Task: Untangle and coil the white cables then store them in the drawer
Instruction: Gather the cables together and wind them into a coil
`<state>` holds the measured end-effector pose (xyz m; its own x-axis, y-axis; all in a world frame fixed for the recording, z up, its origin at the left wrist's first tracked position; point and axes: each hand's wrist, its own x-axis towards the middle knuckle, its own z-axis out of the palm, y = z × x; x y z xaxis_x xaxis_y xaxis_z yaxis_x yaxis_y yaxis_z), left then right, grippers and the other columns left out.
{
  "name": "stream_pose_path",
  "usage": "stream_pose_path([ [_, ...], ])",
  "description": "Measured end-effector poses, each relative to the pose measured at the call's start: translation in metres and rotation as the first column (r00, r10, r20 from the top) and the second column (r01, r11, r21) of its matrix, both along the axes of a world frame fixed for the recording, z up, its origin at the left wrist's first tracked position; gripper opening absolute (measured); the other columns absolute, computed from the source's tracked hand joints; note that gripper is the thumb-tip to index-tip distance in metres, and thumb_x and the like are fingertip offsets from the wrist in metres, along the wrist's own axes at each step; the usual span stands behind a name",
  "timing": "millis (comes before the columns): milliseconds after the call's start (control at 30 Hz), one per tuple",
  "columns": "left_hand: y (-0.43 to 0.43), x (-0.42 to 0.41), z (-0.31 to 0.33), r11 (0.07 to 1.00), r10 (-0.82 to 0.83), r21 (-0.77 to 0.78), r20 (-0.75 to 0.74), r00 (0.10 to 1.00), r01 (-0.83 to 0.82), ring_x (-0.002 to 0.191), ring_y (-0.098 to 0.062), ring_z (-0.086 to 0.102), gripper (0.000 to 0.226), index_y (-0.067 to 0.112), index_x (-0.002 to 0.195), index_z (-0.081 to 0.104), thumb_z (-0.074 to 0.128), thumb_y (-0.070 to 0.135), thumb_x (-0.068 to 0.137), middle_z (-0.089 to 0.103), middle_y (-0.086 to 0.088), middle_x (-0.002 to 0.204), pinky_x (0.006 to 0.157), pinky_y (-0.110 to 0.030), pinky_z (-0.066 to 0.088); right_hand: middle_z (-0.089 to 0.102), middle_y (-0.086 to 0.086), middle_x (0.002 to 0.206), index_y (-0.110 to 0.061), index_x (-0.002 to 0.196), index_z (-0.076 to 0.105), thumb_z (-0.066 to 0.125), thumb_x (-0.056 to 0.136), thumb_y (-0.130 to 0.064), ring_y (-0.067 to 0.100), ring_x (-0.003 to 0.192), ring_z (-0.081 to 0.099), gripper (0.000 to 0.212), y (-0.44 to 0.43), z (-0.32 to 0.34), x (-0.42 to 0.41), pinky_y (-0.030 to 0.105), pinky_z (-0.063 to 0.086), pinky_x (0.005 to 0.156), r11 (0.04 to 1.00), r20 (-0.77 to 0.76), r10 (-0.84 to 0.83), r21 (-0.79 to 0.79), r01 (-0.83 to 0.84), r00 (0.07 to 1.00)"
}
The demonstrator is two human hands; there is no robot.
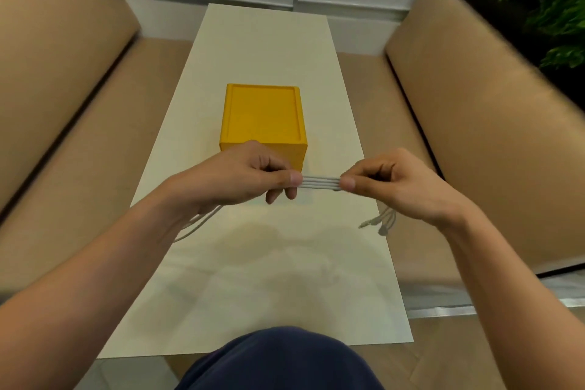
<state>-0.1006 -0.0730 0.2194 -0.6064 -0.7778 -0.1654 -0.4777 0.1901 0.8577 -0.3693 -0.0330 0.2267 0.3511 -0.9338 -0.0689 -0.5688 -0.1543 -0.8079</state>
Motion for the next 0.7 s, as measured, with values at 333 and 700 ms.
stream_pose_path([
  [333, 0.003, 0.003, -0.005, 0.991, -0.046, 0.123, -0.091, 0.995, 0.057, 0.058, -0.013, 0.042, 0.022, 0.016, 0.083, 0.069, 0.064, 0.03, 0.1, 0.069, -0.008, 0.073, 0.055, -0.03, 0.035, 0.044, -0.01, 0.05, -0.026, 0.075, 0.072, 0.067, 0.096, -0.041, 0.007, 0.047, 0.033, 0.026, -0.004, 0.001, -0.007, 0.017, 0.027, 0.048, 0.999, -0.174, 0.031, -0.014, -0.034, 0.984],
  [700, -0.004, 0.005, -0.008, 0.997, -0.027, 0.066, -0.001, 1.0, 0.026, 0.058, -0.011, 0.058, 0.022, 0.016, 0.082, 0.071, 0.065, 0.028, 0.1, 0.068, -0.001, 0.07, 0.057, -0.023, 0.045, 0.052, -0.005, 0.058, -0.025, 0.077, 0.07, 0.063, 0.099, -0.04, 0.005, 0.049, 0.041, 0.027, -0.014, 0.005, -0.001, 0.012, 0.034, 0.047, 0.999, -0.219, 0.007, -0.048, -0.018, 0.976],
])
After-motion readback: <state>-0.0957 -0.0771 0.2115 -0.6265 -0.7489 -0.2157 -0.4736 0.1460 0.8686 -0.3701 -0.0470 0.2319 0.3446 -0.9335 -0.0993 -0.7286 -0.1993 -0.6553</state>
